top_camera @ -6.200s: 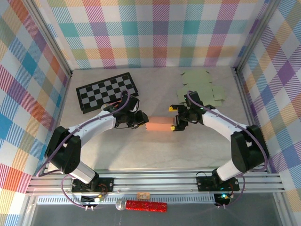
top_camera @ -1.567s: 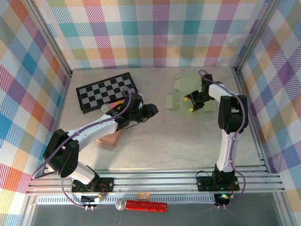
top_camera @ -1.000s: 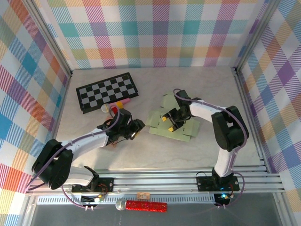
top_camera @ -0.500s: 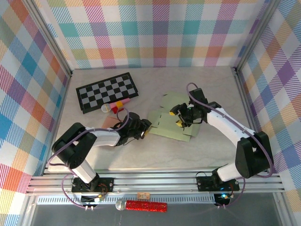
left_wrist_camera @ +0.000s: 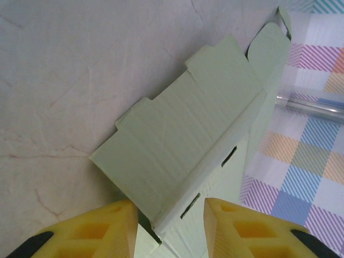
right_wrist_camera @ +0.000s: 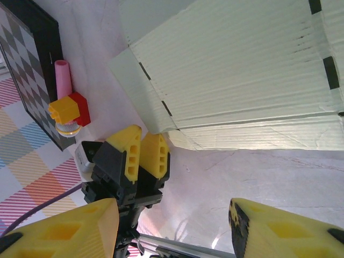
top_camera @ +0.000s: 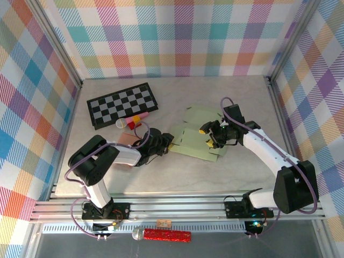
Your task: Fold the paper box
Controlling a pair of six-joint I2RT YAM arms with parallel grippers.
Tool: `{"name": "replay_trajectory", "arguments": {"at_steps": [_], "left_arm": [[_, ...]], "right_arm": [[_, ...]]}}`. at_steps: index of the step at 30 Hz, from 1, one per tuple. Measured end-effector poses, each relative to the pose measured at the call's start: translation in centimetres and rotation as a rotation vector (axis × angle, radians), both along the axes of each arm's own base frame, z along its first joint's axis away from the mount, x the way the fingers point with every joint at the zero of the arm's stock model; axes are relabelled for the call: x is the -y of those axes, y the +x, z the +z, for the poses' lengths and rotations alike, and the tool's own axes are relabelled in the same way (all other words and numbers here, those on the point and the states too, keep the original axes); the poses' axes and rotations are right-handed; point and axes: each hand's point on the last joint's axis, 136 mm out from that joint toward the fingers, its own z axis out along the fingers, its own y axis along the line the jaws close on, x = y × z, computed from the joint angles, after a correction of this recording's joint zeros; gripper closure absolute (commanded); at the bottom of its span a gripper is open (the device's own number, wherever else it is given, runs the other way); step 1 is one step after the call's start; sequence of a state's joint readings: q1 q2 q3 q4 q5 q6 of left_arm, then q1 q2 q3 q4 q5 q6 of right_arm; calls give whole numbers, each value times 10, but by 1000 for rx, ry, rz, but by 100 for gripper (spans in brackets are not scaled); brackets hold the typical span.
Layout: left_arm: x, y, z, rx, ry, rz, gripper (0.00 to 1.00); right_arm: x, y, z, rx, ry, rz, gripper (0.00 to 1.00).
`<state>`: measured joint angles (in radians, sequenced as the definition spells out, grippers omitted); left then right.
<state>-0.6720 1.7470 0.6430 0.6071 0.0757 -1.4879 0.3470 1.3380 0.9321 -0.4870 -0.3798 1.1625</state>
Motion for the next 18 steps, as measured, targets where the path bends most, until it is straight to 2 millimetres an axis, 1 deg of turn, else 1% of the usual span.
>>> {"name": "replay_trajectory", "arguments": {"at_steps": [4,9,11,14,18], "left_arm": [[1,5,-2,8,-21,21,74],[1,10,-6,6,-44,59,87],[1,13,-4,13,-54,73,90],[1,16,1,31,-66,84,100],[0,19,4,45,-73,98,100]], "right_arm": [[0,0,0,1,1,-1,43],[1,-1,-2,-5,0,-4,42],[1,-2,-5,-6,2,-7,43],[3,-8,-9,-19,7,-21,43],[5,-13,-11,-18,22,-41,42]]}}
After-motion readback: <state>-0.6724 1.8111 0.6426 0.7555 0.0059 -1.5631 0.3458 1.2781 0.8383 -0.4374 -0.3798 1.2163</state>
